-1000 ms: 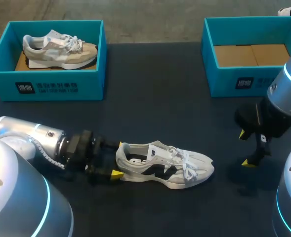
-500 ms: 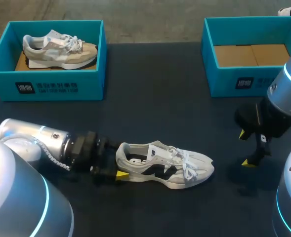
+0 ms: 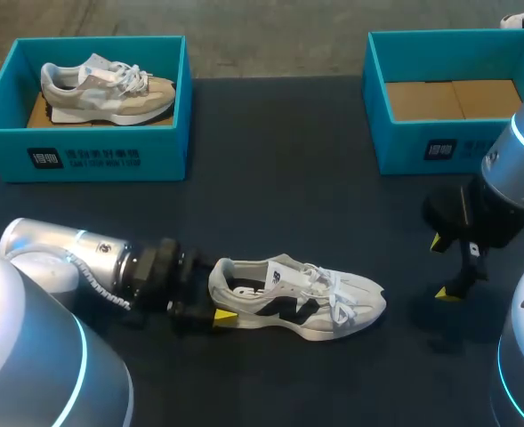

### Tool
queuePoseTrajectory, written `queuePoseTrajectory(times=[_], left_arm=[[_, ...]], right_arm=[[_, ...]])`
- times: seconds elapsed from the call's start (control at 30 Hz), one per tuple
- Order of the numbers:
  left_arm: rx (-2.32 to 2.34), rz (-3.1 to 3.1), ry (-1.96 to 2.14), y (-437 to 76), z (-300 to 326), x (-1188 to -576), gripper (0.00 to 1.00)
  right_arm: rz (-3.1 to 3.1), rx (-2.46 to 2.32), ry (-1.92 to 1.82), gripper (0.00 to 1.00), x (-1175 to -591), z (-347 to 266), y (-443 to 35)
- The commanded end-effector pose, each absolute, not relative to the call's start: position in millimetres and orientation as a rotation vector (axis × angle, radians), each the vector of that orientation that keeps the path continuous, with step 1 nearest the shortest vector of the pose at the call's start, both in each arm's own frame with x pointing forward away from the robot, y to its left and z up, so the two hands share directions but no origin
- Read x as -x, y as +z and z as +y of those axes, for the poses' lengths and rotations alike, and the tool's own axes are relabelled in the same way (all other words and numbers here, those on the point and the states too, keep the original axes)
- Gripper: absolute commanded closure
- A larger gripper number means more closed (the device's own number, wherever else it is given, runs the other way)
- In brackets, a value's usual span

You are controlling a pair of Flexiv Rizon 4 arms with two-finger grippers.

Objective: Take the shoe out of the shoebox, open the shoe tongue, remove and reinsert the insole, then place the shoe into the shoebox

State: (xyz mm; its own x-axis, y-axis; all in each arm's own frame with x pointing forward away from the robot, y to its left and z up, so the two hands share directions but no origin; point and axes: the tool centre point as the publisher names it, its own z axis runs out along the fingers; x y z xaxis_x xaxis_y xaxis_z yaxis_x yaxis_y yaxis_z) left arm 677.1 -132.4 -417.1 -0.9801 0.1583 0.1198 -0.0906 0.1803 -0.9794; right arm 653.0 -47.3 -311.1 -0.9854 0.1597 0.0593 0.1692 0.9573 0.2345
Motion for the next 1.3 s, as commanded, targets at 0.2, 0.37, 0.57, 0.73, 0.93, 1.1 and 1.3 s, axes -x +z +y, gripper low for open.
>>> queuePoseTrajectory(times=[0.2,0.37,0.57,0.73,0.93,1.1,1.3], left_arm=[[0.069,-2.263,1.904,-418,-138,-671,0.00],[0.065,-2.285,1.908,-417,-134,-669,0.00],[0.020,-2.295,1.943,-415,-128,-672,0.00],[0.018,-2.294,1.945,-414,-131,-673,0.00],[0.011,-2.292,1.935,-414,-137,-673,0.00],[0.007,-2.315,1.915,-417,-143,-672,0.00],[-0.003,-2.327,1.924,-419,-148,-676,0.00]], right_arm=[[-3.071,0.257,-0.373,0.00,-652,-48,-312],[-3.071,0.257,-0.373,0.00,-652,-48,-312],[-3.071,0.257,-0.373,0.00,-652,-48,-312],[-3.071,0.257,-0.373,0.00,-652,-48,-312],[-3.071,0.257,-0.373,0.00,-652,-48,-312],[-3.071,0.257,-0.373,0.00,-652,-48,-312],[-3.071,0.257,-0.373,0.00,-652,-48,-312]])
